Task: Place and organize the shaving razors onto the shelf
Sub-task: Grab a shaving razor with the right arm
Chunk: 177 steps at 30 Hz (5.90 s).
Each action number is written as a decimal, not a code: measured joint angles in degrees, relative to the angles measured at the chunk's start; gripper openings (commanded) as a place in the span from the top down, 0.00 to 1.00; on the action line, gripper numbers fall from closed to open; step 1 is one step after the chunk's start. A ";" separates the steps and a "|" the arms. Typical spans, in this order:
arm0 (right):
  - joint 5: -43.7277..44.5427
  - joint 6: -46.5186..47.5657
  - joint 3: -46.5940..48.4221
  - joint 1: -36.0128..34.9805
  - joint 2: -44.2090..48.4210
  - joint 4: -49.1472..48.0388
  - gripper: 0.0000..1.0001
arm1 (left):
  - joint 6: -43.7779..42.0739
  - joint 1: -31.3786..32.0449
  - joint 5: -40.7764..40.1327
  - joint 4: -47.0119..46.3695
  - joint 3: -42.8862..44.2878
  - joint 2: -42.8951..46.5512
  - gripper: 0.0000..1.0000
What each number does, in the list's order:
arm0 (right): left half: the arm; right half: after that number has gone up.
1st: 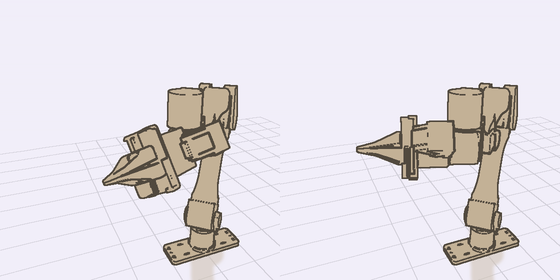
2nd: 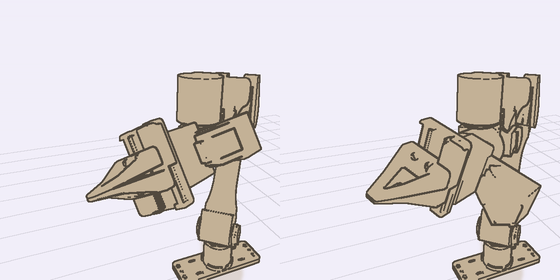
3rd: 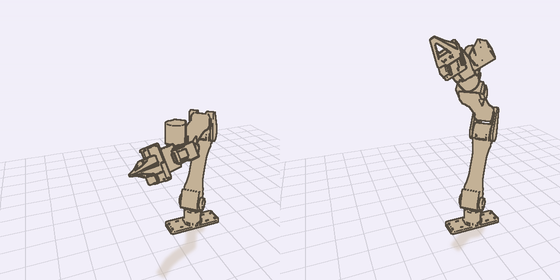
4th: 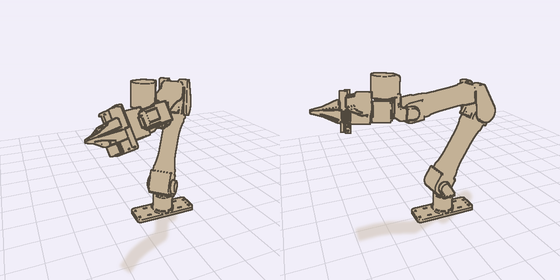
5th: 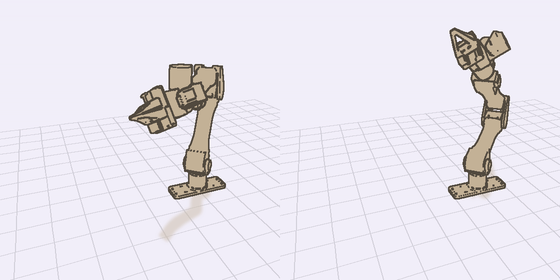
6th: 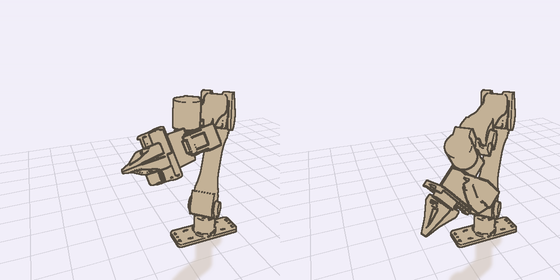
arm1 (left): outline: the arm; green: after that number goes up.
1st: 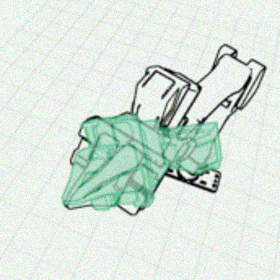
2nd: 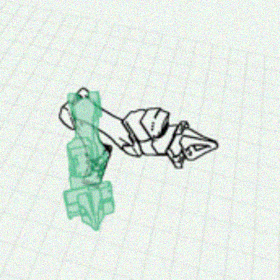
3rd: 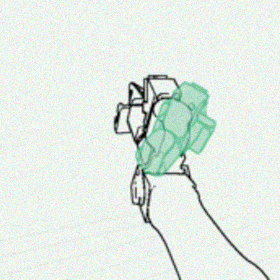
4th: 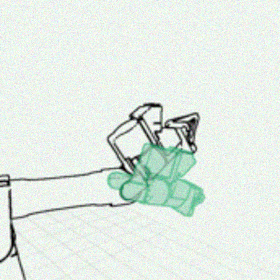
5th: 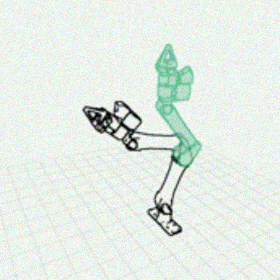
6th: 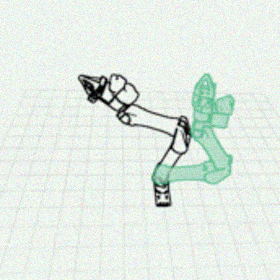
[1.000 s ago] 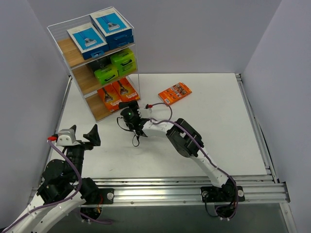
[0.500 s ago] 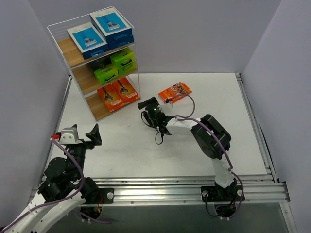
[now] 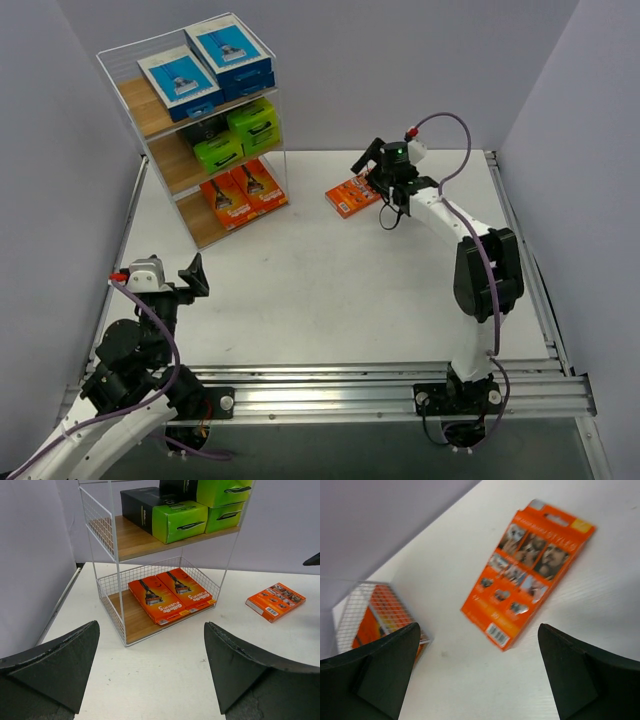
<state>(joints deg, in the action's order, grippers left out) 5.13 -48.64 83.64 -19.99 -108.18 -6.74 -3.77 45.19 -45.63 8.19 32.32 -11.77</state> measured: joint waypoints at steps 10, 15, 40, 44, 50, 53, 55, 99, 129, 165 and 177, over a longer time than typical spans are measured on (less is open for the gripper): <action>-5.84 14.34 23.87 8.50 -18.91 15.04 0.08 | 0.04 -2.67 1.38 0.02 0.35 -0.90 0.06; -9.33 19.30 33.09 10.36 -26.51 17.25 0.18 | 0.09 -3.15 2.67 0.04 0.35 -1.09 0.06; -13.16 27.71 37.88 10.14 -35.19 14.67 0.47 | 0.15 -5.09 4.39 0.09 0.35 -1.33 0.06; -13.03 28.68 37.83 8.31 -35.19 14.62 0.57 | 0.17 -5.16 4.94 0.09 0.35 -1.33 0.06; -12.79 29.31 34.84 3.89 -33.86 12.31 0.67 | 0.17 -5.18 5.22 0.17 0.35 -1.31 0.06; -12.59 29.29 29.20 1.49 -30.67 9.97 0.68 | 0.17 -5.18 5.25 0.17 0.35 -1.33 0.06; -12.09 29.46 24.46 -0.11 -28.00 8.15 0.69 | 0.17 -5.18 5.27 0.22 0.35 -1.33 0.06; -37.68 26.82 -11.67 5.33 -10.97 -14.53 0.54 | 1.07 -5.18 8.17 1.55 0.42 -4.02 0.06; -46.60 18.64 -27.41 5.07 -10.60 -40.94 0.57 | 1.62 -5.18 9.46 1.57 0.42 -5.16 0.06; -39.08 12.09 -35.23 -3.52 -9.42 -49.92 0.98 | 1.60 -5.18 9.51 1.73 0.42 -5.18 0.06; -38.93 3.02 -38.51 -4.94 -9.97 -56.63 1.00 | 1.62 -5.18 9.53 1.73 0.42 -5.18 0.06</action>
<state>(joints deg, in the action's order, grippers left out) -33.80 -45.63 45.12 -24.93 -118.15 -63.37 -2.15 40.01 -36.10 9.91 32.73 -16.95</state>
